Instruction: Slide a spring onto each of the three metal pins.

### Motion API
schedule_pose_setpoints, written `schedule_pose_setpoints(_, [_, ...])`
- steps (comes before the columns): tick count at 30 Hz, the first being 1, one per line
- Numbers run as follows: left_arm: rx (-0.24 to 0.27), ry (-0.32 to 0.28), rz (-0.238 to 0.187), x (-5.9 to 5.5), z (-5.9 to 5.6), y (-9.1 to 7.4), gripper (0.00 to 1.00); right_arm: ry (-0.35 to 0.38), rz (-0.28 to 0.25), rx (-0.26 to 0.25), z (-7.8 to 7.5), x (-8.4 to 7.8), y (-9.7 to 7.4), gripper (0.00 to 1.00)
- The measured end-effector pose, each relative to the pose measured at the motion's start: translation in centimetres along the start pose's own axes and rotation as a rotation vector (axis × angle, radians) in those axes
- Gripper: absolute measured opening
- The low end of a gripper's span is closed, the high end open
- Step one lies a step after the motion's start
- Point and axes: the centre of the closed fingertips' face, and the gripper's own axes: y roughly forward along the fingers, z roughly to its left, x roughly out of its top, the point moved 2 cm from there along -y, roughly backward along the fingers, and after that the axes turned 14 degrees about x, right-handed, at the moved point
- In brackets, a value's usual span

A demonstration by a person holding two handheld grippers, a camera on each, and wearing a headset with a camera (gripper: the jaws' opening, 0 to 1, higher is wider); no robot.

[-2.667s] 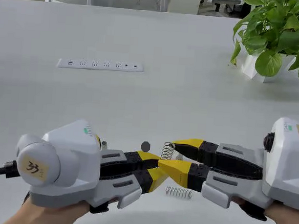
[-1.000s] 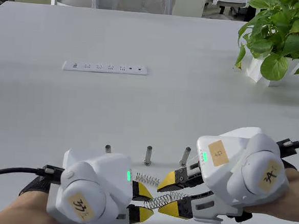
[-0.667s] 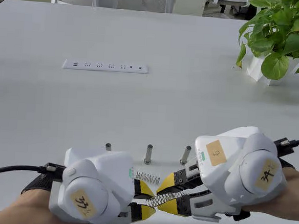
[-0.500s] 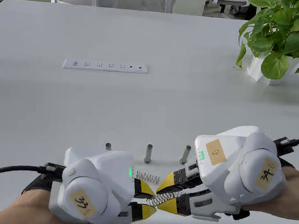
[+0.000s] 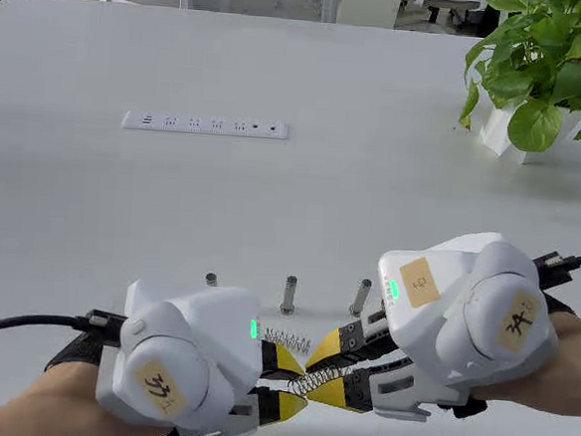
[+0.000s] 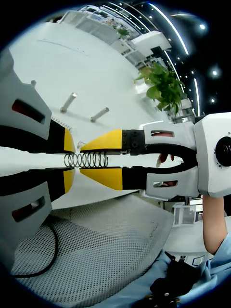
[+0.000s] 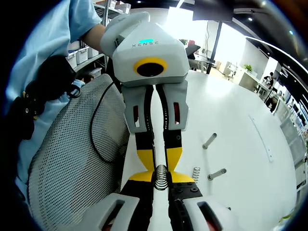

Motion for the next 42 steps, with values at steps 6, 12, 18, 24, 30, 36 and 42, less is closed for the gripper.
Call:
schedule_pose_setpoints(6, [0.002,-0.011,-0.015,0.1,-0.1,0.0,0.07,0.003,0.006,0.01,0.1,0.0,-0.1,0.06])
schedule_pose_setpoints(12, [0.008,-0.021,-0.021,0.1,0.0,0.0,0.07,-0.001,0.014,0.014,0.0,0.1,0.0,0.06])
schedule_pose_setpoints(18, [0.022,-0.081,-0.039,0.0,0.2,-0.1,0.11,-0.011,0.024,0.008,-0.3,0.1,0.0,0.07])
schedule_pose_setpoints(24, [0.052,-0.148,-0.037,-0.7,0.4,-0.3,0.23,-0.013,0.044,0.011,-0.5,-0.2,0.0,0.07])
schedule_pose_setpoints(30, [0.139,-0.308,-0.037,-2.2,1.4,-0.9,0.46,-0.018,0.053,0.019,-0.5,-0.4,0.0,0.07])
schedule_pose_setpoints(36, [0.265,-0.408,-0.054,-3.2,3.4,-2.1,0.68,-0.025,0.067,0.028,-0.6,-0.6,0.1,0.07])
schedule_pose_setpoints(42, [0.342,-0.473,-0.054,-4.3,5.0,-3.3,0.78,-0.031,0.075,0.035,-0.8,-0.6,0.0,0.07])
